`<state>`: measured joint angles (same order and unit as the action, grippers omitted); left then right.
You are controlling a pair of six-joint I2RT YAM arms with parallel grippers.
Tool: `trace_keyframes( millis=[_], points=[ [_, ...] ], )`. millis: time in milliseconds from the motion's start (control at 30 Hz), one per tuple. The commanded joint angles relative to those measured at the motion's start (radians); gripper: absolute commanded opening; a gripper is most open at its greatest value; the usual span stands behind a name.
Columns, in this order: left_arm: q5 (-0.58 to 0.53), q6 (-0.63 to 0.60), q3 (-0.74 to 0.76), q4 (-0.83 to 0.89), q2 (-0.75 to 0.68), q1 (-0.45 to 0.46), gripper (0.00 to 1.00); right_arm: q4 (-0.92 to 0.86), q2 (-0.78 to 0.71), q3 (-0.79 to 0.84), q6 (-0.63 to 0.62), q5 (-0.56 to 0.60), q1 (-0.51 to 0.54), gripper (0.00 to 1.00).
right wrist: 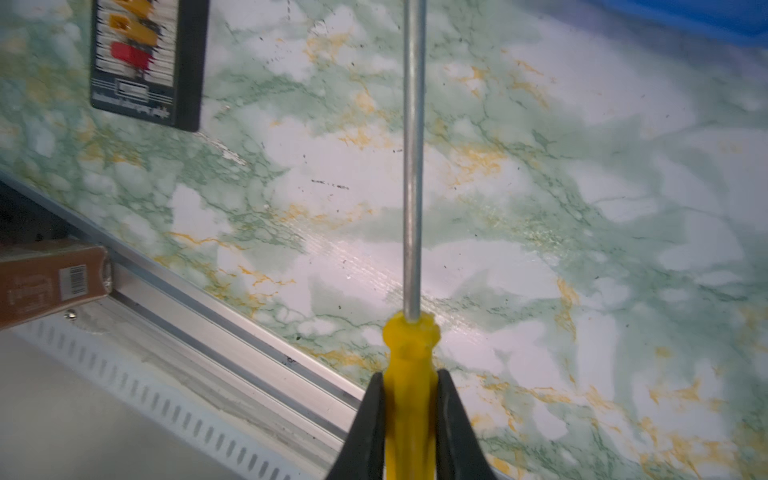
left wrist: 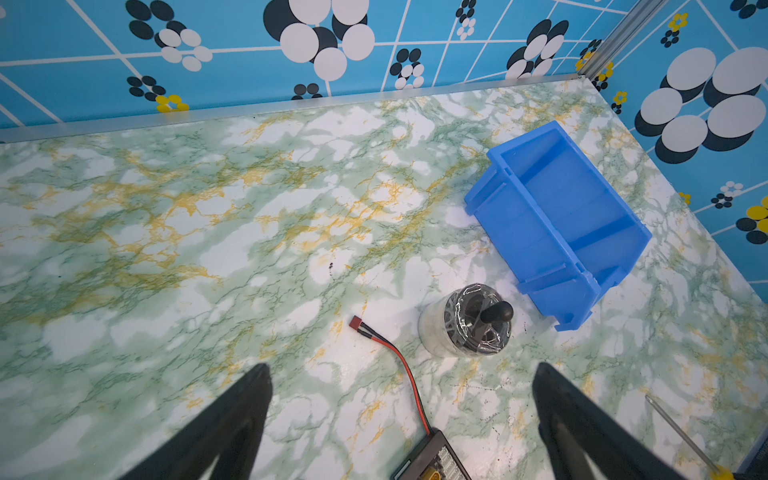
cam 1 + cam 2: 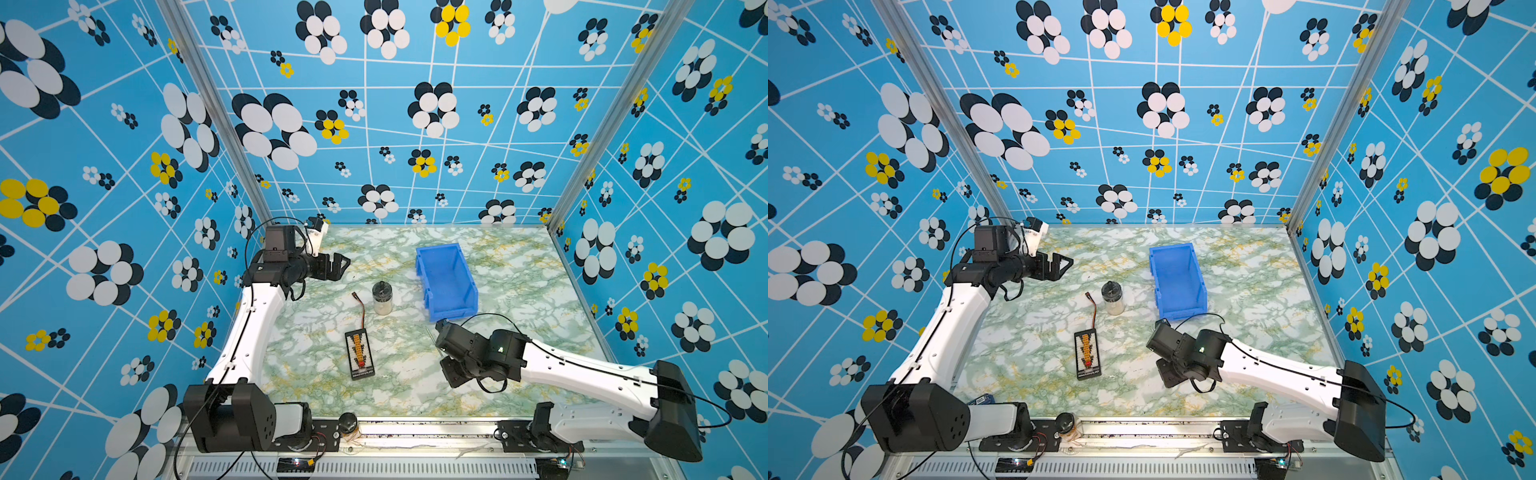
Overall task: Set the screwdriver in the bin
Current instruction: 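Lift the screwdriver with the right gripper and carry it over the blue bin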
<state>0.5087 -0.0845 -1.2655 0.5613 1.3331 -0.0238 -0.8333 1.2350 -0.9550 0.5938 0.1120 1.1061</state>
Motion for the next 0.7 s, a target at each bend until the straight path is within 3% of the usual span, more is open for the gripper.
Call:
trace_keyframes(
  millis=[0, 400, 667],
  points=[
    [0.01, -0.029, -0.018, 0.027, -0.025, 0.005, 0.99, -0.076, -0.023, -0.077, -0.041, 0.056, -0.004, 0.07],
    [0.026, -0.028, -0.049, 0.058, -0.032, 0.007, 0.99, -0.102, 0.019, -0.26, -0.16, 0.025, -0.212, 0.07],
    [0.04, -0.037, -0.048, 0.055, -0.035, 0.009, 0.99, -0.014, 0.181, -0.367, -0.253, -0.028, -0.448, 0.07]
  ],
)
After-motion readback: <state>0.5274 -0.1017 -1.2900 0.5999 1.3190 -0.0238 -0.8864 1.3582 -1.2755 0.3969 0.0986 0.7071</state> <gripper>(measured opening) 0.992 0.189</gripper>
